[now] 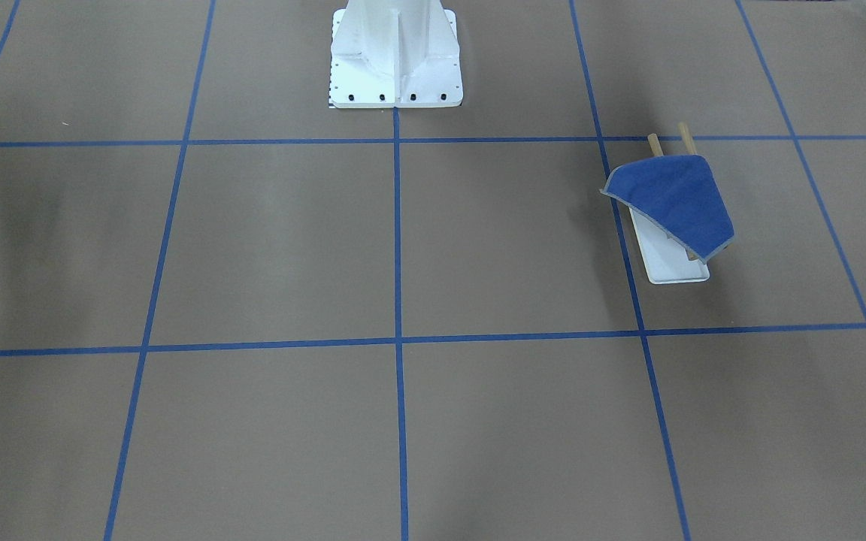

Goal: Hang towel on rack

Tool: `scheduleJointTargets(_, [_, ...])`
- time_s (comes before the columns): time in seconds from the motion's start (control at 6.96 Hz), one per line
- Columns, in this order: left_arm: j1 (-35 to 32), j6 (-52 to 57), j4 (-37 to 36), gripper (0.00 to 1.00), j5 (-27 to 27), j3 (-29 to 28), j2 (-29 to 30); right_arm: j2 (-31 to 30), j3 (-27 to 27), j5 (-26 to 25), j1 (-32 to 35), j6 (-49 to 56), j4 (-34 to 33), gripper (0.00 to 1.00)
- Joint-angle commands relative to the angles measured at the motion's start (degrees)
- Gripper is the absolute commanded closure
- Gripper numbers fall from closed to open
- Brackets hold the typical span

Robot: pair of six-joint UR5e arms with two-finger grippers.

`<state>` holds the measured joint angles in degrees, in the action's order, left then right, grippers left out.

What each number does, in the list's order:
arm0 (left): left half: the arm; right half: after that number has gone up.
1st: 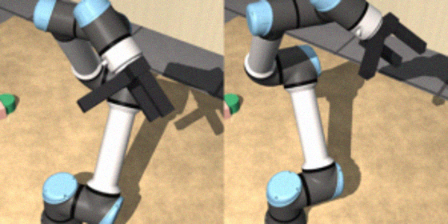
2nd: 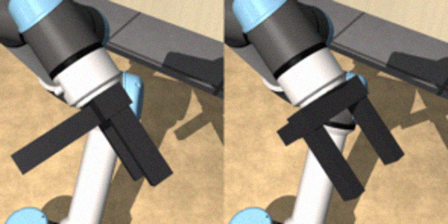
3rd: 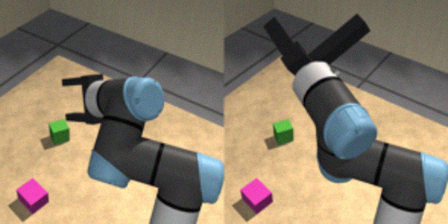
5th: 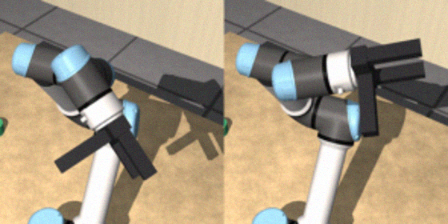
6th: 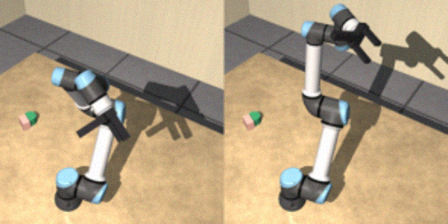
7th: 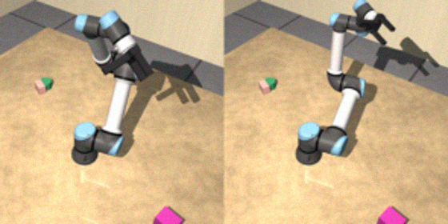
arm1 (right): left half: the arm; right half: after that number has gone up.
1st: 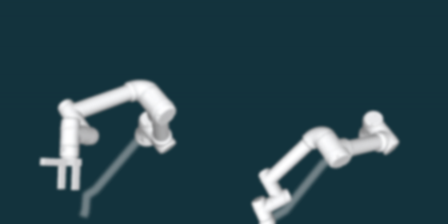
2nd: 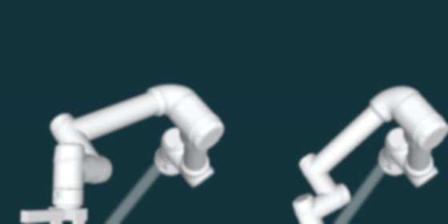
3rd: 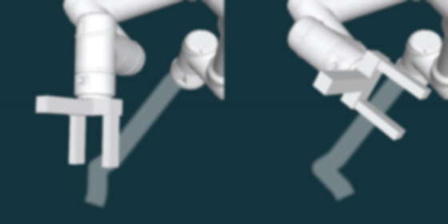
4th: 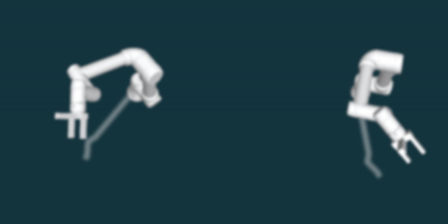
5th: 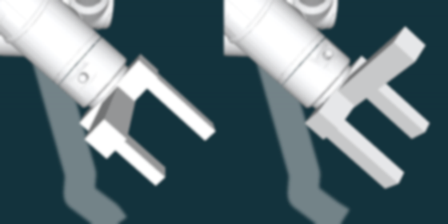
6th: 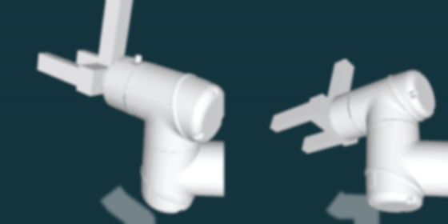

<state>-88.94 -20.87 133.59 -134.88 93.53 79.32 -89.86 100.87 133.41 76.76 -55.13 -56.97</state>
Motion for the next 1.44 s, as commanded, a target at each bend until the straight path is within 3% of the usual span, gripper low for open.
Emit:
scheduleJointTargets(0.0, [-1.59, 9.41, -8.76, 0.02, -1.62, 0.16, 0.04, -8.19, -0.23, 0.45, 2.95, 23.98, -0.77, 0.00])
scheduleJointTargets(0.29, [-0.80, 19.31, -18.13, 0.02, -1.62, 0.16, -0.14, -8.67, -2.16, -0.77, 5.50, 46.40, -9.42, 0.00])
scheduleJointTargets(0.58, [-1.24, 20.69, -31.22, 0.01, -1.88, 1.82, 1.61, -5.61, -2.17, -1.05, 6.73, 61.14, -24.17, 0.00])
scheduleJointTargets(0.86, [-1.33, 20.69, -42.58, 0.01, -1.53, 6.81, 2.77, -0.43, -1.73, -0.69, 5.78, 64.26, -35.88, 0.00])
scheduleJointTargets(1.29, [-1.33, 21.04, -41.84, 0.01, -1.96, 7.45, 1.01, 7.84, -1.47, -1.48, 4.10, 68.49, -50.66, 0.00])
